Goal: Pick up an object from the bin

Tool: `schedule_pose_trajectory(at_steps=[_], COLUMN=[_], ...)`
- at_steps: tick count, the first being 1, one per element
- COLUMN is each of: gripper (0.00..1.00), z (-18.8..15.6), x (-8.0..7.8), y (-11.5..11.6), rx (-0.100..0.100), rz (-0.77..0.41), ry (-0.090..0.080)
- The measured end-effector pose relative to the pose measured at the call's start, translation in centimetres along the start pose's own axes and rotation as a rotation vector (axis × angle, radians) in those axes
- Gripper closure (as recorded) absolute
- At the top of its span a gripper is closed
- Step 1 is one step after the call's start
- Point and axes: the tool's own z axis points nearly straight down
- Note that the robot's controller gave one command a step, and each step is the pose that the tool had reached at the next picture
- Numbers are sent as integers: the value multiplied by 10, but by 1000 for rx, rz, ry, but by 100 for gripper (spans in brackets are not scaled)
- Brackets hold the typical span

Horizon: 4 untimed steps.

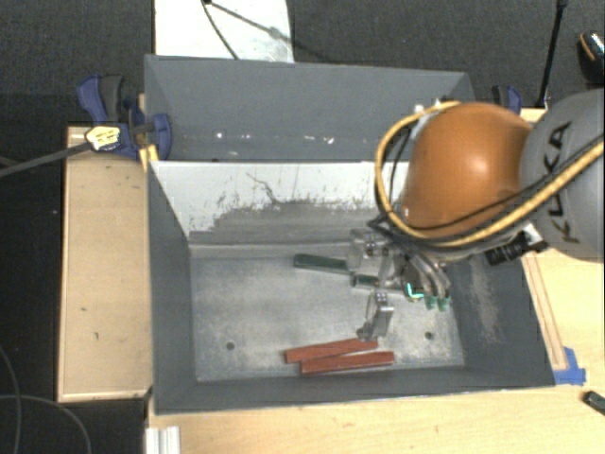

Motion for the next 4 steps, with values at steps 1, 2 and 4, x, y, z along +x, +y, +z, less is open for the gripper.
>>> schedule_pose_trajectory(at_steps=[1, 2, 4], gripper=[0, 0, 0], z=[124, 167, 165], x=[-8, 9, 8], y=[-52, -49, -49], rx=[1, -2, -2], rz=[88, 91, 98], ry=[1, -10, -11])
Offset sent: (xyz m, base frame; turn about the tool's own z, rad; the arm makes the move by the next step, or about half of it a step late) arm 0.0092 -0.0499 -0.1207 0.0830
